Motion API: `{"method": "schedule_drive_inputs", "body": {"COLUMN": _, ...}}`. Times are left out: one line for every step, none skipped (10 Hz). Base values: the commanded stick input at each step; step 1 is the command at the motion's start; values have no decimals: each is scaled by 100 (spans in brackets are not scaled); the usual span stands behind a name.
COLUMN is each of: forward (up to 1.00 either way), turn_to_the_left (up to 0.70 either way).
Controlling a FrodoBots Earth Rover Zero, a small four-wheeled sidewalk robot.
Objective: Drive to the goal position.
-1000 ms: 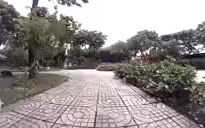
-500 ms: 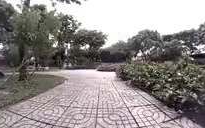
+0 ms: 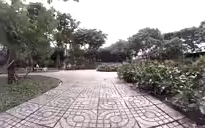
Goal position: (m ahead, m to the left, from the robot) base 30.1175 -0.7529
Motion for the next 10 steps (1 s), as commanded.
{"method": "schedule_drive_inputs", "body": {"forward": 100, "turn_to_the_left": 0}}
{"method": "schedule_drive_inputs", "body": {"forward": 100, "turn_to_the_left": 0}}
{"method": "schedule_drive_inputs", "body": {"forward": 100, "turn_to_the_left": 0}}
{"method": "schedule_drive_inputs", "body": {"forward": 100, "turn_to_the_left": 0}}
{"method": "schedule_drive_inputs", "body": {"forward": 100, "turn_to_the_left": 0}}
{"method": "schedule_drive_inputs", "body": {"forward": 100, "turn_to_the_left": 0}}
{"method": "schedule_drive_inputs", "body": {"forward": 100, "turn_to_the_left": 0}}
{"method": "schedule_drive_inputs", "body": {"forward": 100, "turn_to_the_left": 0}}
{"method": "schedule_drive_inputs", "body": {"forward": 100, "turn_to_the_left": 0}}
{"method": "schedule_drive_inputs", "body": {"forward": 100, "turn_to_the_left": 0}}
